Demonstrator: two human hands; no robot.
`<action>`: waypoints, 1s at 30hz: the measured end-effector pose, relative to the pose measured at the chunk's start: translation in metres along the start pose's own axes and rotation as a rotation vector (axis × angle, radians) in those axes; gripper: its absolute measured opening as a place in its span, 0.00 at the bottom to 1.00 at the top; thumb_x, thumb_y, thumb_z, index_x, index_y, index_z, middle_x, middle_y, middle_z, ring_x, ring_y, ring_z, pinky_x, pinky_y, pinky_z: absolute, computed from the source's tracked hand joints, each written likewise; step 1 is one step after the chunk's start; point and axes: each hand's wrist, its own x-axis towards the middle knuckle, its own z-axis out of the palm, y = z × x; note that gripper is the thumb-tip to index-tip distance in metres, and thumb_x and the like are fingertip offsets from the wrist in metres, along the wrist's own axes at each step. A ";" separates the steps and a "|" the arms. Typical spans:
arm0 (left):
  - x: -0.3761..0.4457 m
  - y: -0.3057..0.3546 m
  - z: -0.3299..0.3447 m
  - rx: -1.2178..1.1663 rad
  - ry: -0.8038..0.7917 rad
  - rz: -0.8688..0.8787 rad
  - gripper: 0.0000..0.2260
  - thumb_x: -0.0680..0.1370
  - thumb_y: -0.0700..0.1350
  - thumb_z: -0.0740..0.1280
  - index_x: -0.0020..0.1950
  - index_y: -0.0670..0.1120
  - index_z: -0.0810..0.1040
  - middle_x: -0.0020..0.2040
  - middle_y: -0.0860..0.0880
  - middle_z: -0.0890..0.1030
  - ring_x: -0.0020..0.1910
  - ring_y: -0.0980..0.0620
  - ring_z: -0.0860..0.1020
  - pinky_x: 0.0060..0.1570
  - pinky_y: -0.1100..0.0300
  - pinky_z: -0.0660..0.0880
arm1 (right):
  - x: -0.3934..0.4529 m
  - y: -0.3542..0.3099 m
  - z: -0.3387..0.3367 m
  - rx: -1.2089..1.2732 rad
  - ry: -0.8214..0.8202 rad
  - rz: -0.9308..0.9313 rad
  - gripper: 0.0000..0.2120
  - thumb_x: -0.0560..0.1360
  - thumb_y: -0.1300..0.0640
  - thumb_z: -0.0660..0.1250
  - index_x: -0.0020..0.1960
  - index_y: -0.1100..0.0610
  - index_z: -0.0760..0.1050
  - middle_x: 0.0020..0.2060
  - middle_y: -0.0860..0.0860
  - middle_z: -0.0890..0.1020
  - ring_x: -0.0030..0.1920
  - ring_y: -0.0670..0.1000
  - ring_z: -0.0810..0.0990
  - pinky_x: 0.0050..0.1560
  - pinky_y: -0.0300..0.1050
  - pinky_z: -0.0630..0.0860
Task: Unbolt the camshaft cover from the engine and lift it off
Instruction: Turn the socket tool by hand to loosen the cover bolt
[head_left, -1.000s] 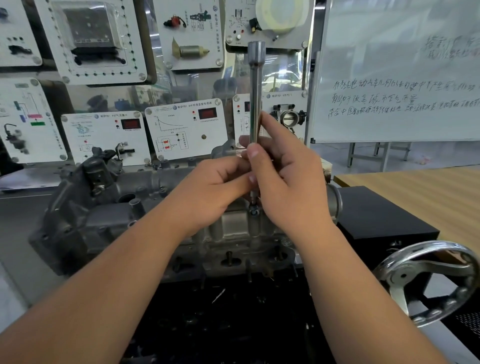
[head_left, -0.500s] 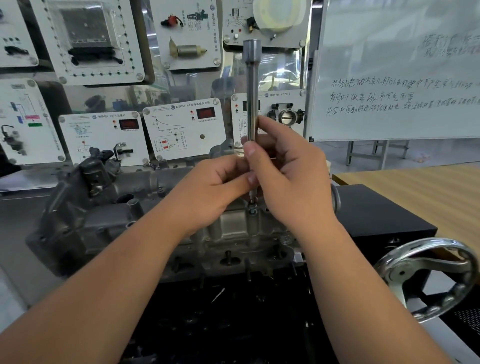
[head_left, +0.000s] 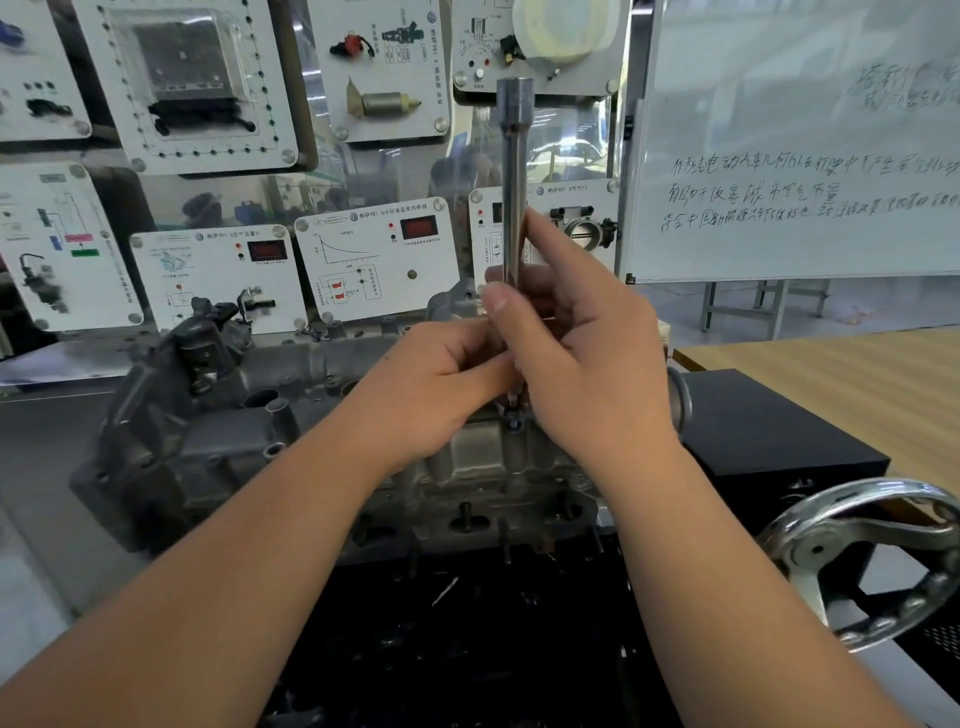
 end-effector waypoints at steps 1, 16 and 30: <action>0.001 0.000 0.001 0.005 0.012 0.007 0.14 0.75 0.61 0.66 0.50 0.54 0.84 0.46 0.46 0.86 0.49 0.42 0.84 0.55 0.37 0.78 | 0.000 0.000 0.001 -0.005 0.023 0.008 0.23 0.78 0.55 0.70 0.73 0.52 0.73 0.51 0.42 0.85 0.52 0.42 0.83 0.53 0.46 0.82; 0.001 -0.001 0.004 -0.023 0.041 0.030 0.14 0.75 0.62 0.65 0.53 0.55 0.83 0.48 0.47 0.86 0.51 0.43 0.84 0.56 0.37 0.79 | 0.001 -0.001 -0.002 -0.055 0.023 0.009 0.19 0.77 0.53 0.71 0.67 0.50 0.78 0.49 0.41 0.85 0.50 0.42 0.83 0.52 0.46 0.82; 0.001 -0.004 0.003 -0.081 0.014 0.049 0.12 0.77 0.58 0.67 0.56 0.56 0.83 0.52 0.52 0.87 0.54 0.49 0.85 0.59 0.47 0.80 | 0.000 0.005 0.001 -0.069 0.051 -0.043 0.20 0.77 0.52 0.70 0.68 0.52 0.77 0.48 0.37 0.83 0.50 0.37 0.81 0.52 0.36 0.79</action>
